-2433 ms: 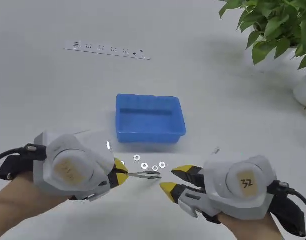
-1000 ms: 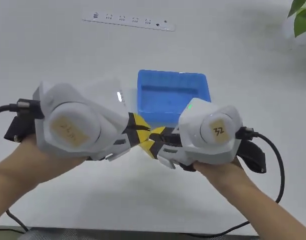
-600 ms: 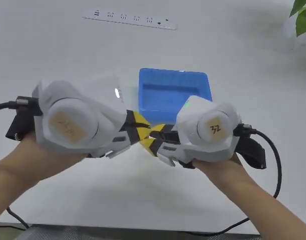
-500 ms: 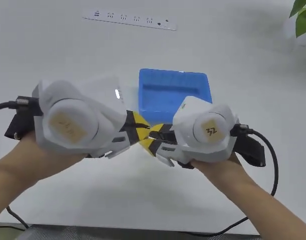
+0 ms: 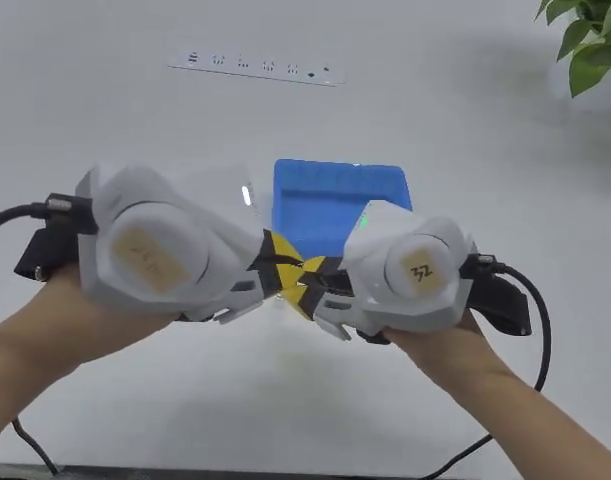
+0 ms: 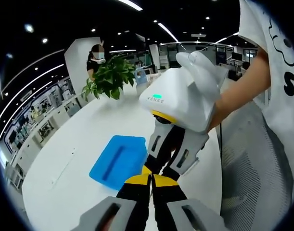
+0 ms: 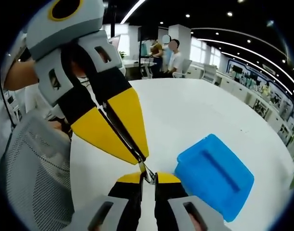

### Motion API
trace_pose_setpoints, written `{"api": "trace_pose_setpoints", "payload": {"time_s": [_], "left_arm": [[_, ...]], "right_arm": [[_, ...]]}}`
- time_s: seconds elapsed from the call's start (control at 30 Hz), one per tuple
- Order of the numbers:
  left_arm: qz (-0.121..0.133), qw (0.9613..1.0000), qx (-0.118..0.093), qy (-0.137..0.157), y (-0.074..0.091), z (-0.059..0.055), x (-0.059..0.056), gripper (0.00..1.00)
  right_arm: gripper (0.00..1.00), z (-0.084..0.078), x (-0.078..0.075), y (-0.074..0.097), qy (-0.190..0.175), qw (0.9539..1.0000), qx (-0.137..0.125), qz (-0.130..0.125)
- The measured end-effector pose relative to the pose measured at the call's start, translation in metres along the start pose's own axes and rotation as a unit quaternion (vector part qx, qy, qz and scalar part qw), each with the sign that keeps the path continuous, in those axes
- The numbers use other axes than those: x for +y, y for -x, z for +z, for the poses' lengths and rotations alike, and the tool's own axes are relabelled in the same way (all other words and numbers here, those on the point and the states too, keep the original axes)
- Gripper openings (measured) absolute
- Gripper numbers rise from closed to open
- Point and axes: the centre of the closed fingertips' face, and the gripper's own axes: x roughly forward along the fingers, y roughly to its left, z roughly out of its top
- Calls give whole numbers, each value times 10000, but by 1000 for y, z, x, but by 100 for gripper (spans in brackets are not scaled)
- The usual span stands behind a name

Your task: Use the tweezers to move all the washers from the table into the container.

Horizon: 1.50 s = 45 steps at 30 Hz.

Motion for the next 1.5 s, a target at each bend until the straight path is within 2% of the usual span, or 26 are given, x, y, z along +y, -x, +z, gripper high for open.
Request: {"api": "trace_pose_setpoints", "payload": {"time_s": [0.17, 0.5, 0.67, 0.93, 1.23, 1.5], "left_arm": [[90, 9997, -60, -203, 8, 14, 3, 0], [245, 9983, -136, -520, 22, 33, 7, 0], [345, 9971, -240, -634, 27, 44, 12, 0], [424, 9960, -295, -731, 26, 52, 22, 0], [418, 9961, -301, -716, 6, 48, 42, 0], [272, 9979, -159, -567, -19, 30, 58, 0]], "right_arm": [[5, 13, -4, 10, 166, 9998, -79, -126], [5, 34, -10, 26, 415, 9983, -241, -328], [5, 43, -15, 34, 533, 9972, -303, -424], [5, 52, -29, 38, 643, 9958, -350, -548], [5, 45, -54, 24, 618, 9961, -251, -582], [5, 30, -70, 3, 459, 9977, -115, -491]]}}
